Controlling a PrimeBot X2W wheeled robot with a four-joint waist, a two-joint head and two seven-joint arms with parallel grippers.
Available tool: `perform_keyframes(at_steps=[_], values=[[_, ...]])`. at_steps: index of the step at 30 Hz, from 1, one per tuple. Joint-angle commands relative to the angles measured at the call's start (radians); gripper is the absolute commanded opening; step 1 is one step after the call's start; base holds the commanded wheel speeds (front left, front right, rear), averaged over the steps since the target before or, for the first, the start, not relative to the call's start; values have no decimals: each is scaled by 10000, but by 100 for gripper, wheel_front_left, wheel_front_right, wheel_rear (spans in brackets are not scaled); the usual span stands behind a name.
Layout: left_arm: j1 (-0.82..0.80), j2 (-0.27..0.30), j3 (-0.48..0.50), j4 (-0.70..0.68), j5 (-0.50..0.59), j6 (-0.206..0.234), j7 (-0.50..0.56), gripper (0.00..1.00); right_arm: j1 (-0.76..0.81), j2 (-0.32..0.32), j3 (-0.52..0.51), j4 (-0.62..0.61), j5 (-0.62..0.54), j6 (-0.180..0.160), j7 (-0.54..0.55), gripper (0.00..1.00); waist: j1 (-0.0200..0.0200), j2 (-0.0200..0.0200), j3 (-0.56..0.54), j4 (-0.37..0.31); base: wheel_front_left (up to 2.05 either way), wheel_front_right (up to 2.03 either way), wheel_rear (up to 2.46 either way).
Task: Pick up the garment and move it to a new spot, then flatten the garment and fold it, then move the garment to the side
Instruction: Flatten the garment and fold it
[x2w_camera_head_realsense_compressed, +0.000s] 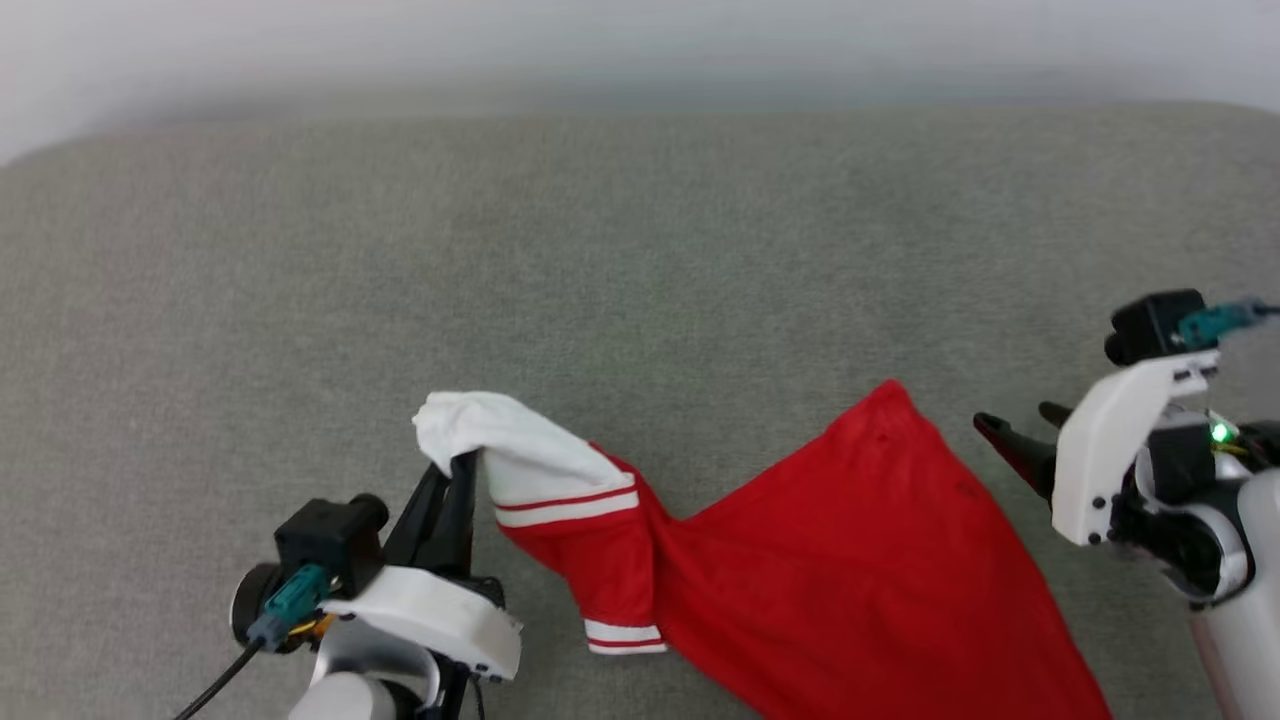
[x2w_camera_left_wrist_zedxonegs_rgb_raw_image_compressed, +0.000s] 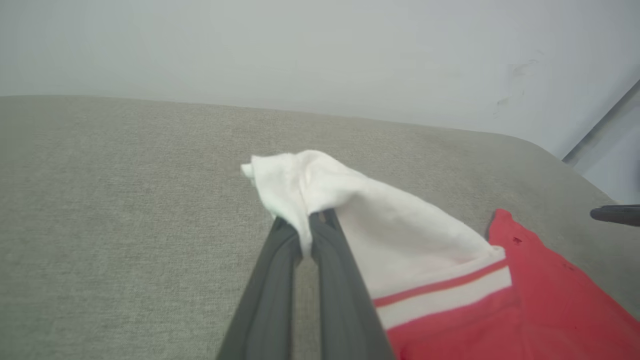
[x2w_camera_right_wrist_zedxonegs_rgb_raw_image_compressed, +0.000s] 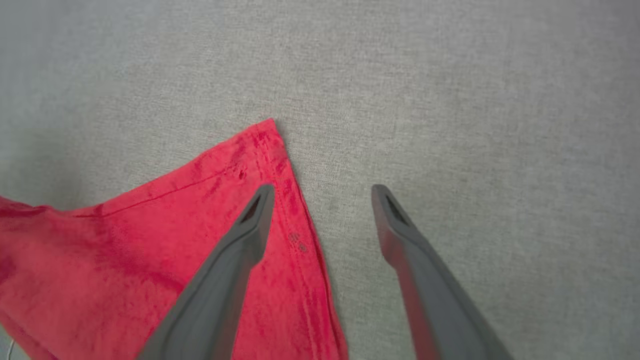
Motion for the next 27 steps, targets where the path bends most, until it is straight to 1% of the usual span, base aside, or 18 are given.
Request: perform_keyframes(at_steps=[1,2,5,11,14,15,16,17,20,22,23,27], values=[[-233,-56,-47,-21,86,-56,-25,0,-367,-91,126,100,150,-3,293,100,-1,-1,471,386,0,0,0],[-367,-78,-74,17,105,-110,-60,0,-574,-135,324,275,182,-3,650,100,-1,-1,576,455,0,0,0],[-713,-156,-183,39,186,-185,-122,0,-1212,-211,913,591,353,-3,1151,100,-1,-1,1007,636,0,0,0],[-1215,-302,-327,216,305,-308,-233,0,-2106,-247,2292,1818,922,-3,1209,100,-1,-1,1594,829,0,0,0],[-1354,-358,-391,367,302,-374,-271,0,-2173,-205,2983,2634,1290,-3,1629,100,-1,-1,1650,876,0,0,0],[-1380,-367,-406,420,299,-364,-282,0,-2236,-207,3151,2808,1398,-3,1675,46,-1,-1,1648,879,0,0,0],[-1390,-378,-412,476,289,-379,-281,0,-2292,-219,3304,2997,1488,-3,1779,0,-1,-1,1627,880,0,0,0],[-1399,-389,-418,518,267,-390,-305,0,-2345,-240,3493,3113,1525,-3,1871,0,-1,-1,1592,876,0,0,0],[-1342,-386,-415,659,188,-398,-342,0,-2632,-316,3784,3179,1728,-2,1554,0,-1,-1,1362,844,0,0,0],[-1296,-335,-371,730,166,-400,-371,0,-2937,-461,3810,3126,1782,-2,1039,0,-1,-1,1121,801,0,0,0],[-1296,-335,-371,730,166,-400,-371,0,-2937,-461,3810,3126,1782,-2,1039,0,-1,-1,1121,801,0,0,0],[-1579,-37,-233,753,235,-452,-370,0,-3457,-764,3674,2936,1718,-3,-74,0,-1,-1,509,688,0,0,0]])
